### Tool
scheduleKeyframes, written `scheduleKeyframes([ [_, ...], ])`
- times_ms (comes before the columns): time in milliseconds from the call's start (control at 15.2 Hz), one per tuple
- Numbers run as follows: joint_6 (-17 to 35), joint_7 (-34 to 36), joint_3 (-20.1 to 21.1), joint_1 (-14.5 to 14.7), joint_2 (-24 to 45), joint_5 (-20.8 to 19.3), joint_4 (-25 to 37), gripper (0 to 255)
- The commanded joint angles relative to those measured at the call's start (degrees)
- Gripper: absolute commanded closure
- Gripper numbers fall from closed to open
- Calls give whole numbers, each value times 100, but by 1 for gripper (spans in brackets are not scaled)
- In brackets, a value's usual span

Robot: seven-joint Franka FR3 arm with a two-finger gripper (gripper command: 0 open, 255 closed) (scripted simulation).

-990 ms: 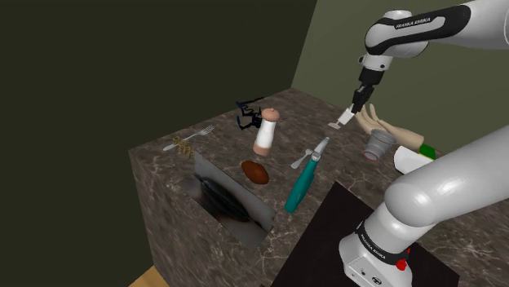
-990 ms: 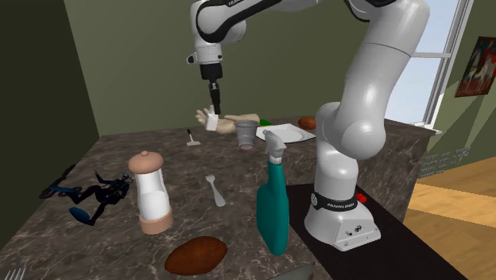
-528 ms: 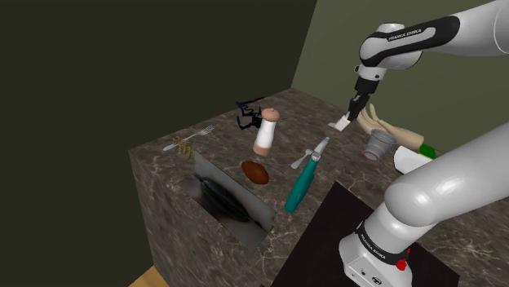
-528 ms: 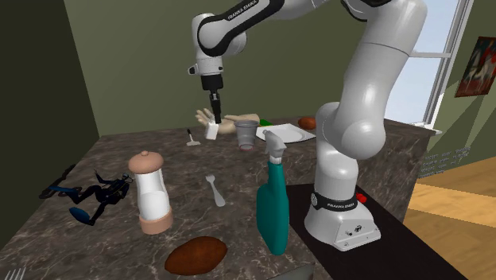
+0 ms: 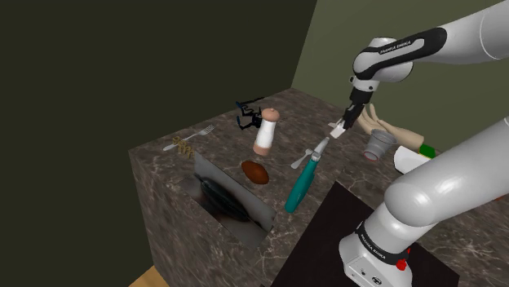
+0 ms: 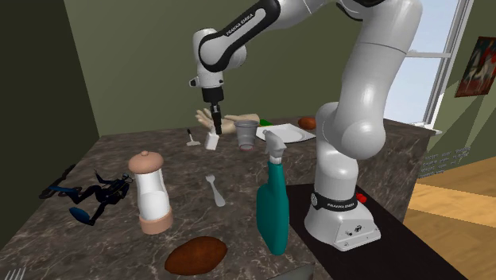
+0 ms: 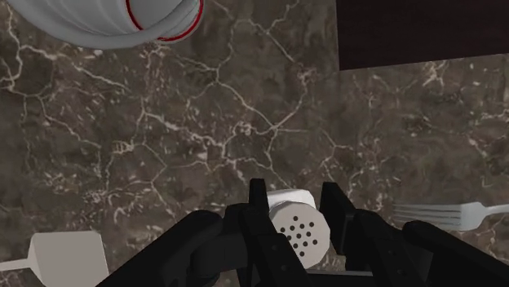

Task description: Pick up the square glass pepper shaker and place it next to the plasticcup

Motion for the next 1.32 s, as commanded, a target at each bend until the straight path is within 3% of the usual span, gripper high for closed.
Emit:
scheduleKeyframes([
  [0, 175, -11, -28, 4, 84, 14, -92, 255],
  [330, 594, -47, -93, 14, 306, 60, -299, 255],
  [858, 593, -47, -93, 13, 305, 60, -299, 255],
  [924, 593, -47, -93, 13, 305, 60, -299, 0],
  [1254, 593, -47, -93, 13, 305, 60, -299, 0],
])
